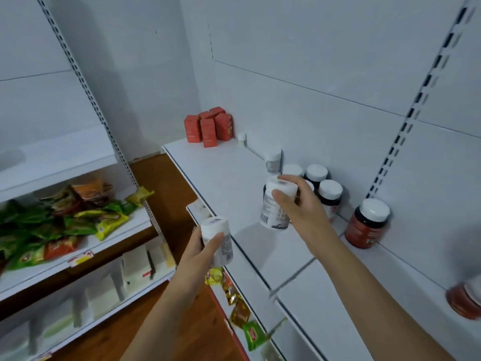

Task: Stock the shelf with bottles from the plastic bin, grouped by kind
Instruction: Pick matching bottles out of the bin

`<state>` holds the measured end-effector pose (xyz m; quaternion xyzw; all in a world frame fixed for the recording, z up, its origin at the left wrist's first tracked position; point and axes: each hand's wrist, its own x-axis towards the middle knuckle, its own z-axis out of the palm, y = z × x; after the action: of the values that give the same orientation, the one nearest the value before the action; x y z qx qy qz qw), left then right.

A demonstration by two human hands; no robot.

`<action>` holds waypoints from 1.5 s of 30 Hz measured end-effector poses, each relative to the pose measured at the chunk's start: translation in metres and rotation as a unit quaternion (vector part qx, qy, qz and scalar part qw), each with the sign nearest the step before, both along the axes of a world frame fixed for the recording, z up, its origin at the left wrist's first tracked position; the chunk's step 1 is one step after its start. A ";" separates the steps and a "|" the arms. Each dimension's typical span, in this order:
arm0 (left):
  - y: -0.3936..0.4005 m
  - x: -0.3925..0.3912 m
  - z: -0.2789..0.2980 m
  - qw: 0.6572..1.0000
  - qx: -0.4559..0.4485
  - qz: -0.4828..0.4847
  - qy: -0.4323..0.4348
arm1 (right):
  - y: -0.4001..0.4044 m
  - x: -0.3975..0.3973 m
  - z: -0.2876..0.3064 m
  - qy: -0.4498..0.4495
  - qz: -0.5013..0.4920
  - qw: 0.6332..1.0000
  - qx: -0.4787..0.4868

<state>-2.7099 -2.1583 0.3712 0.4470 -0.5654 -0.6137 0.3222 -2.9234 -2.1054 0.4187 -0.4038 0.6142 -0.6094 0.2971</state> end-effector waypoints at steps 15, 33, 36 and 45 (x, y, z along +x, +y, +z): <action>-0.280 -0.069 -0.030 0.976 -0.152 -0.152 -0.031 | -0.211 -0.058 0.052 0.289 -0.201 0.929 0.111; -0.379 -0.189 -0.072 0.880 -0.272 -0.388 -0.031 | -0.293 -0.091 0.012 0.485 -0.158 0.778 0.367; -0.374 -0.199 -0.075 0.882 -0.251 -0.397 -0.029 | -0.267 -0.090 0.020 0.449 -0.198 0.799 0.348; -0.362 -0.178 -0.074 0.885 -0.314 -0.342 -0.032 | -0.217 -0.084 0.015 0.393 -0.287 0.809 0.330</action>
<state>-2.8876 -2.5204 0.2976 0.1207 -0.8561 -0.4620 0.1978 -3.0073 -2.3227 0.4337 -0.2918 0.9306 -0.2167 -0.0432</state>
